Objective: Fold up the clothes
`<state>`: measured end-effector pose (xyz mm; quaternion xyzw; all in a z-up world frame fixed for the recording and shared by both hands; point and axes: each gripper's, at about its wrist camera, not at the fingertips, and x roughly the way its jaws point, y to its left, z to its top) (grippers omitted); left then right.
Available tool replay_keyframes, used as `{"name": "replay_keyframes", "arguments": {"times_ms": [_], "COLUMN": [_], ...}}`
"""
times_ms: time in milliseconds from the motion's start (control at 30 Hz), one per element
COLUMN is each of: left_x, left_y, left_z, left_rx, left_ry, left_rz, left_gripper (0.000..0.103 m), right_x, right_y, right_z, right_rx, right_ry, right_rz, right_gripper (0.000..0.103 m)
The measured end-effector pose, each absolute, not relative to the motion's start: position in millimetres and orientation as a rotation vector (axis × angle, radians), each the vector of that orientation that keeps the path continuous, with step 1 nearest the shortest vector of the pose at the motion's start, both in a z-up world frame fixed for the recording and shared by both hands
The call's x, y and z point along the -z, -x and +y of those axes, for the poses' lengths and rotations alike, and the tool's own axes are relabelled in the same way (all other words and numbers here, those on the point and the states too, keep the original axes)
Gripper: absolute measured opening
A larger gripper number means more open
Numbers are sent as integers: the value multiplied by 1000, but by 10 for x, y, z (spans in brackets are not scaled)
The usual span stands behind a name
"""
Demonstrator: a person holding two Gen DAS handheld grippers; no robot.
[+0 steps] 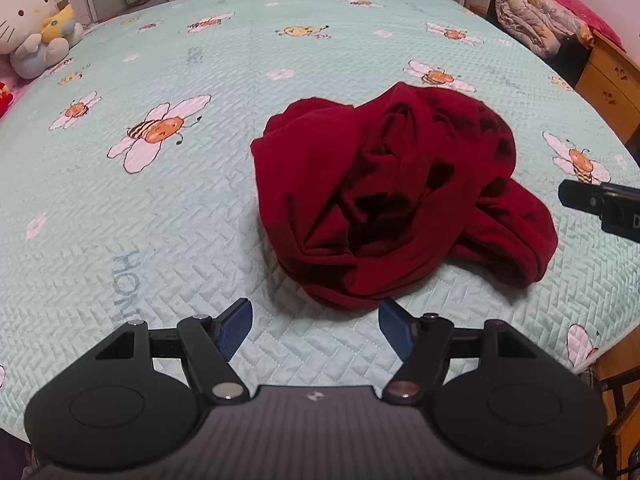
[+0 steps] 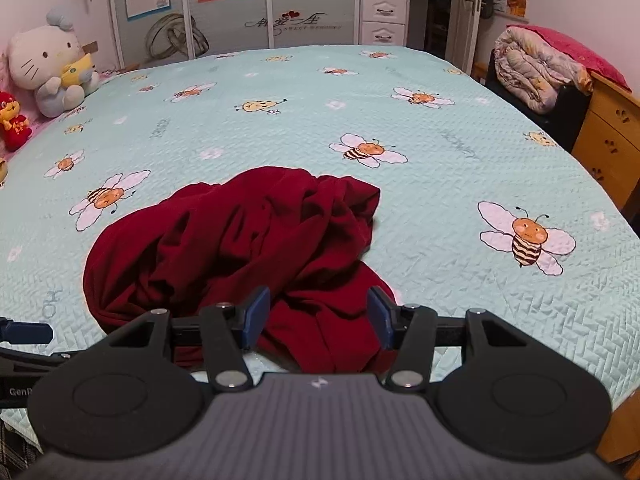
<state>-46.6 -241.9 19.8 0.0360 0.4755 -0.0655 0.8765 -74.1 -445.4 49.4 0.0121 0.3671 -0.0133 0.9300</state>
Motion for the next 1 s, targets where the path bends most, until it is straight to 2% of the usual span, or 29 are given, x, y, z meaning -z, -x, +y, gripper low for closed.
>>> {"name": "replay_keyframes", "arguments": {"times_ms": [400, 533, 733, 1000], "left_x": [-172, -124, -59, -16], "left_y": [373, 278, 195, 127], "left_z": [-2356, -2393, -2452, -2576], "left_rx": [88, 84, 77, 63], "left_ry": [-80, -100, -109, -164], "left_rz": [993, 1042, 1081, 1107], "left_gripper": [74, 75, 75, 75], "right_x": [-460, -418, -189, -94], "right_y": [646, 590, 409, 388], "right_z": [-4285, -4300, -4624, -4653], "right_rx": [12, 10, -107, -79], "right_ry": [10, -7, -255, -229], "right_rz": [771, 800, 948, 955], "right_gripper": [54, 54, 55, 55]}}
